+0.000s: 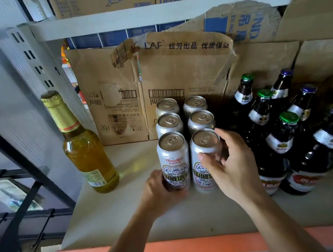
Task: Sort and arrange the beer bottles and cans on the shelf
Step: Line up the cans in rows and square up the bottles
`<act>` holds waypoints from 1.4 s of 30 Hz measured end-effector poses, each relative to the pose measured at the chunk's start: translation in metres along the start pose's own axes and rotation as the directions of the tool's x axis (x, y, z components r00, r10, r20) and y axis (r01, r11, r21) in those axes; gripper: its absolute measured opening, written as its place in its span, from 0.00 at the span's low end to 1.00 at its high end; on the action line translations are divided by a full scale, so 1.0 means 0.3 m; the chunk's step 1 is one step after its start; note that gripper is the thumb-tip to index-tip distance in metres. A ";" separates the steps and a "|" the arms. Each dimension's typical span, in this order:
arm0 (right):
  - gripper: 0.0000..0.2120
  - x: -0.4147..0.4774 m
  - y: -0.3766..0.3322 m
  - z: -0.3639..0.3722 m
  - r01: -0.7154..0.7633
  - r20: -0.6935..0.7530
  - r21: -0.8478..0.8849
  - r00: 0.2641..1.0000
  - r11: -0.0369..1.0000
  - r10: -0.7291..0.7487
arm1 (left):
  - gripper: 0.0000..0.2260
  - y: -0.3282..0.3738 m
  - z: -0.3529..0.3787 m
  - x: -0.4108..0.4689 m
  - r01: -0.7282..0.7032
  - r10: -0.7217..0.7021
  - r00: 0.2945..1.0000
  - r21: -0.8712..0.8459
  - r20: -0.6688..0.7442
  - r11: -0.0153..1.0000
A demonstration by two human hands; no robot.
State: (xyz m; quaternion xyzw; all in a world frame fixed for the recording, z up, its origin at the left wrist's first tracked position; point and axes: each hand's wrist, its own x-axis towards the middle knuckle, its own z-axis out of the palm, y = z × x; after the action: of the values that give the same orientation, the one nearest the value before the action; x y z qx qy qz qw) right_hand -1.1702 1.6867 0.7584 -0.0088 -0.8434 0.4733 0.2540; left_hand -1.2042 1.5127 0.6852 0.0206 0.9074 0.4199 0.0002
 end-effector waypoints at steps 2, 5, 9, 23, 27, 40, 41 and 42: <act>0.28 0.005 0.011 0.001 0.007 0.028 0.028 1.000 1.000 -0.008 | 0.28 0.001 0.000 -0.001 0.003 -0.003 1.000 0.003 0.004 1.000; 0.29 0.005 0.017 -0.004 0.000 0.045 0.048 0.999 0.999 -0.002 | 0.26 0.005 0.001 -0.002 0.019 -0.019 1.000 0.020 -0.008 1.000; 0.31 -0.002 0.026 -0.015 -0.008 0.032 0.057 0.999 0.998 0.006 | 0.25 0.006 0.007 -0.001 0.024 -0.024 1.000 0.033 -0.001 0.999; 0.32 -0.009 0.023 -0.016 0.057 0.025 -0.079 0.998 0.995 -0.055 | 0.23 0.001 -0.059 -0.001 -0.051 0.043 0.986 0.047 0.160 0.998; 0.25 -0.024 -0.095 0.009 0.228 -0.214 -0.064 0.948 0.971 -0.237 | 0.33 -0.062 -0.104 -0.036 -0.029 0.015 0.989 0.092 0.149 0.995; 0.08 0.000 -0.372 0.378 0.103 0.249 0.189 0.957 0.977 -0.149 | 0.10 -0.264 -0.393 -0.168 0.087 -0.097 0.986 0.078 0.134 0.993; 0.11 0.016 -0.409 0.407 0.117 0.249 0.178 0.955 0.977 -0.160 | 0.10 -0.280 -0.419 -0.174 0.104 -0.113 0.986 0.079 0.123 0.991; 0.13 0.033 -0.448 0.437 0.127 0.247 0.170 0.954 0.977 -0.167 | 0.10 -0.296 -0.444 -0.178 0.115 -0.123 0.985 0.076 0.119 0.990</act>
State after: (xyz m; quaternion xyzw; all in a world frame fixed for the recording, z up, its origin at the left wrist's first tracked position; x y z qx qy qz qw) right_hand -1.2059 1.5109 0.8152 0.1356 -0.8292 0.5131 0.1756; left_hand -1.1566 1.3519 0.7028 -0.0076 0.9191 0.3855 0.0807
